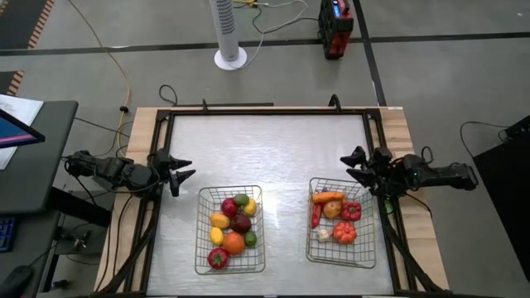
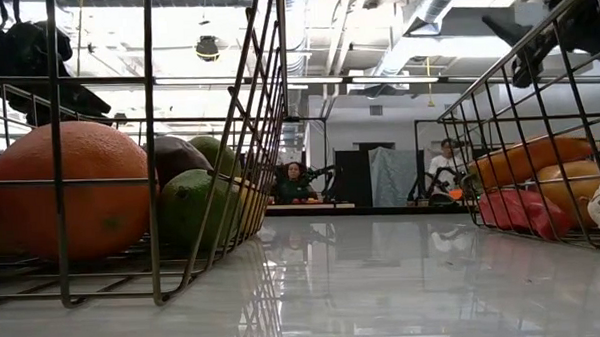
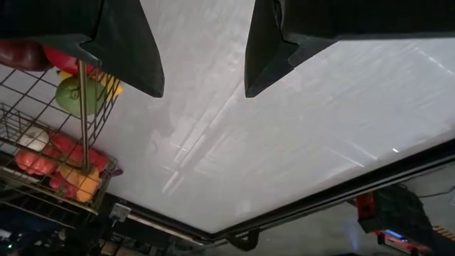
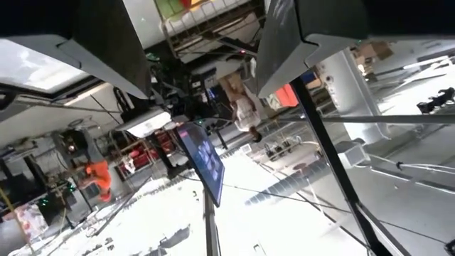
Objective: Sort produce into baskets
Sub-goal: Return to Home Position
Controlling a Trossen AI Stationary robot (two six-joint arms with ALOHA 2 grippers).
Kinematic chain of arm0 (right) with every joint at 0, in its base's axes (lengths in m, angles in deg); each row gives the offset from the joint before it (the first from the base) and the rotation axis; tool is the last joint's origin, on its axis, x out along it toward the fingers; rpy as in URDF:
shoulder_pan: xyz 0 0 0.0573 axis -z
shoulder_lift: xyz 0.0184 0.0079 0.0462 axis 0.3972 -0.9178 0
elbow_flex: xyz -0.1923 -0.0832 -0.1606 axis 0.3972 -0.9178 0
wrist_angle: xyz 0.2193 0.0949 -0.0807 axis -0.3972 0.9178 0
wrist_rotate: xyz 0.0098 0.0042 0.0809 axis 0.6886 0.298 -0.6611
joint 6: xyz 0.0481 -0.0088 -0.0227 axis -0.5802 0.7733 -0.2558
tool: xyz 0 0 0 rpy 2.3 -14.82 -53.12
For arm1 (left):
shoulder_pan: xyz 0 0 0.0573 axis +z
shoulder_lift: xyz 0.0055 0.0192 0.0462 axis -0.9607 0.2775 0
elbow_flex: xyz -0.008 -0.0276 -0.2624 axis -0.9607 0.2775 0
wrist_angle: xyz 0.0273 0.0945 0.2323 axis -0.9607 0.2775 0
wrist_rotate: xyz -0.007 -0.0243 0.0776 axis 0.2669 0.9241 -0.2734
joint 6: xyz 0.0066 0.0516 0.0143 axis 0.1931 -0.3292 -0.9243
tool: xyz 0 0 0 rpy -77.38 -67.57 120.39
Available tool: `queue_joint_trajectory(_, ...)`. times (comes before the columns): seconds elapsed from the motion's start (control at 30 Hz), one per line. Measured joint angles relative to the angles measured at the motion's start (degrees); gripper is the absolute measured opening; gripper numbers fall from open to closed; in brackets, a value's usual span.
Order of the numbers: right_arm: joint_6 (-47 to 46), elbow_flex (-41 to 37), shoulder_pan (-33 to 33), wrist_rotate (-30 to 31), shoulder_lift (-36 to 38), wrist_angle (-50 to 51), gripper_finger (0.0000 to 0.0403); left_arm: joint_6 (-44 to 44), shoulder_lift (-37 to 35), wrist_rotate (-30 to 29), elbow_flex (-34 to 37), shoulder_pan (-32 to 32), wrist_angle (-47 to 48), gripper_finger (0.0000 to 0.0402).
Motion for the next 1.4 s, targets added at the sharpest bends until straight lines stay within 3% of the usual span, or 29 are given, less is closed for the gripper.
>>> queue_joint_trajectory(0.27, 1.4, 0.0, 0.0, 1.5, 0.0, 7.5, 0.0281, 0.0, 0.0, 0.1, 0.0, 0.0, 1.0, 0.0183)
queue_joint_trajectory(0.47, 15.9, -0.1, 0.0, 1.4, -0.1, 20.6, 0.0281, 0.0, 0.0, 0.1, 0.0, 0.0, 1.0, 0.0183)
queue_joint_trajectory(0.63, 24.2, -0.1, -0.1, 0.8, -1.1, 20.8, 0.0282, 0.0, 0.0, 0.1, 0.0, 0.0, 1.0, 0.0183)
queue_joint_trajectory(1.4, 24.4, -0.1, 0.0, 0.7, -1.0, 21.1, 0.0282, 0.0, 0.0, 0.2, 0.0, 0.0, 1.0, 0.0183)
